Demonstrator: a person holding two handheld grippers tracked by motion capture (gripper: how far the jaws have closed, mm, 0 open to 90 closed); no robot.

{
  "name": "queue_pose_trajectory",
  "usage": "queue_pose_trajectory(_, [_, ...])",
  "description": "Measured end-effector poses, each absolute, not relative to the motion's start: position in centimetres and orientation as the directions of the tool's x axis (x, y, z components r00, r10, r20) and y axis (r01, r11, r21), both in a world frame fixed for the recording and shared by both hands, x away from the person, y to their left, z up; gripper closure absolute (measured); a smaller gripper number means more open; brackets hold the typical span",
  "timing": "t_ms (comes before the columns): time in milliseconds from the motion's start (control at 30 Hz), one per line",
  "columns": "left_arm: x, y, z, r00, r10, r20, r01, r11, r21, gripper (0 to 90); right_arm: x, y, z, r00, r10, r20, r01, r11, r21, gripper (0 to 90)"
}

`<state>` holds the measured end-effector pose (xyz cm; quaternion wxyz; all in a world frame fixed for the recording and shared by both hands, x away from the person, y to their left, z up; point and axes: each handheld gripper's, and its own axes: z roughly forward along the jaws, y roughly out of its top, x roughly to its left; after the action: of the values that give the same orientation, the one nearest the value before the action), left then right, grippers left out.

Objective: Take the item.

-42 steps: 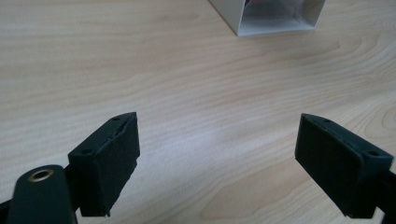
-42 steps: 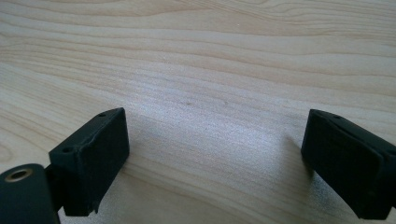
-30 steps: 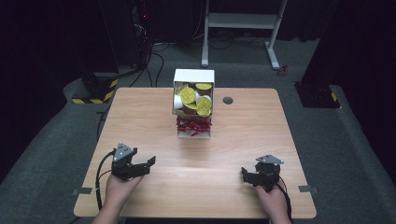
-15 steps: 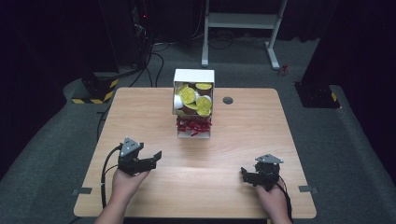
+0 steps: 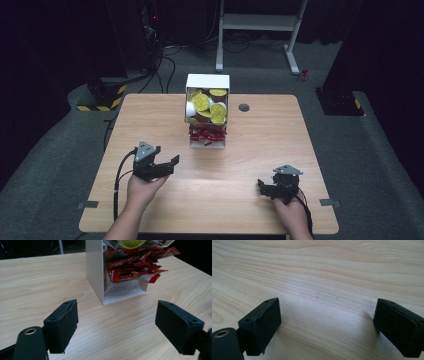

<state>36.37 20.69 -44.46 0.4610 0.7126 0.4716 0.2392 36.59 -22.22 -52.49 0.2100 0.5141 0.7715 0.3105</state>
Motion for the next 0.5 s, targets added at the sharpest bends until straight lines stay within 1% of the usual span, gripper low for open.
queue_pose_trajectory(300, [37.9,19.6,-44.7,0.456,0.884,-0.106,0.429,-0.114,0.896,22.3,36.5,-22.2,-52.5,-0.385,0.923,-0.010,0.660,0.283,0.696,7.7])
queue_pose_trajectory(500, [39.0,18.9,-44.8,0.461,0.882,-0.098,0.416,-0.117,0.902,25.1,36.4,-22.2,-52.5,-0.387,0.922,-0.008,0.661,0.284,0.695,7.7])
